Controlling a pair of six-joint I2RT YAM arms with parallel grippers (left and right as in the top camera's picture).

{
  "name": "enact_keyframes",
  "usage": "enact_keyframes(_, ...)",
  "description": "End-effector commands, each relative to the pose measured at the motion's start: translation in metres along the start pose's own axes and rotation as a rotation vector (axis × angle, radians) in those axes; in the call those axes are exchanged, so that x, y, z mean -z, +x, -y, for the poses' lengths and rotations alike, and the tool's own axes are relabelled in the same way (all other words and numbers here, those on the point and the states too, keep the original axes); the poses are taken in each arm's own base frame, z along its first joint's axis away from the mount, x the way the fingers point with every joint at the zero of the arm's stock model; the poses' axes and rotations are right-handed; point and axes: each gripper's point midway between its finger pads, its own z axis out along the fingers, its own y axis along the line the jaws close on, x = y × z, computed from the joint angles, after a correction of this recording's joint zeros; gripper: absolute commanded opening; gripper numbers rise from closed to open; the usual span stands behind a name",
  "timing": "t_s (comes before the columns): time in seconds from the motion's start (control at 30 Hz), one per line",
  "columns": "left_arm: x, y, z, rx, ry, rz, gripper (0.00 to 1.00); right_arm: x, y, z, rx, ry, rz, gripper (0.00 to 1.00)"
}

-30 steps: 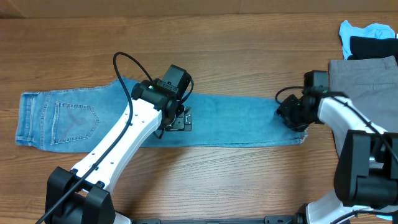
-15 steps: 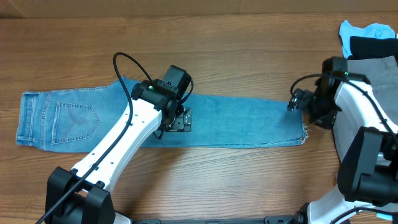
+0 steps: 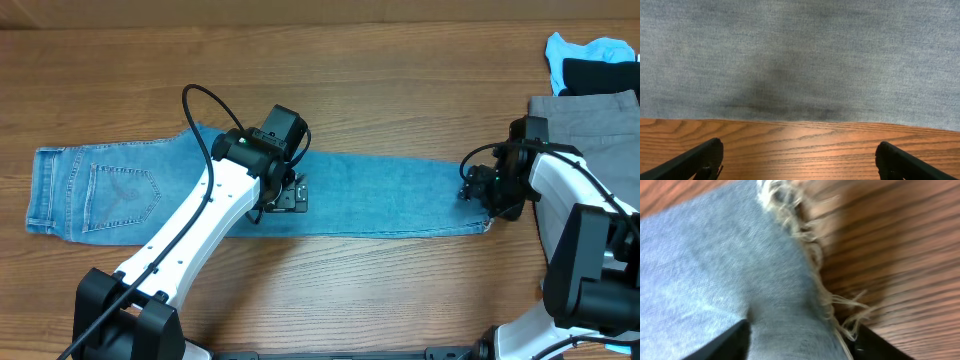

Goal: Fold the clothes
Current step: 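Grasp the frayed leg hems with the right gripper, then lift the hems and fold them leftward toward the left gripper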

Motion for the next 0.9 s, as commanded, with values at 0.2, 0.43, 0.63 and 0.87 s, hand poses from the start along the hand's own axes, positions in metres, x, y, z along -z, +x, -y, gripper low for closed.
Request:
enact_keyframes(0.2, -0.001, -0.001, -0.005, 0.02, -0.014, 0.003, 1.0, -0.014, 0.021, -0.013, -0.048, -0.086, -0.079, 0.04)
enact_keyframes(0.43, -0.001, 0.0, -0.005, 0.02, -0.016, -0.001, 1.0, 0.024, -0.009, 0.016, -0.134, 0.008, -0.003, 0.04)
enact_keyframes(0.63, -0.001, -0.004, 0.0, 0.023, 0.009, 0.012, 1.0, 0.079, -0.024, 0.015, -0.167, 0.045, 0.119, 0.04)
enact_keyframes(0.87, -0.003, -0.009, 0.027, 0.026, 0.144, 0.005, 1.0, 0.082, -0.009, -0.031, -0.088, -0.002, 0.111, 0.04)
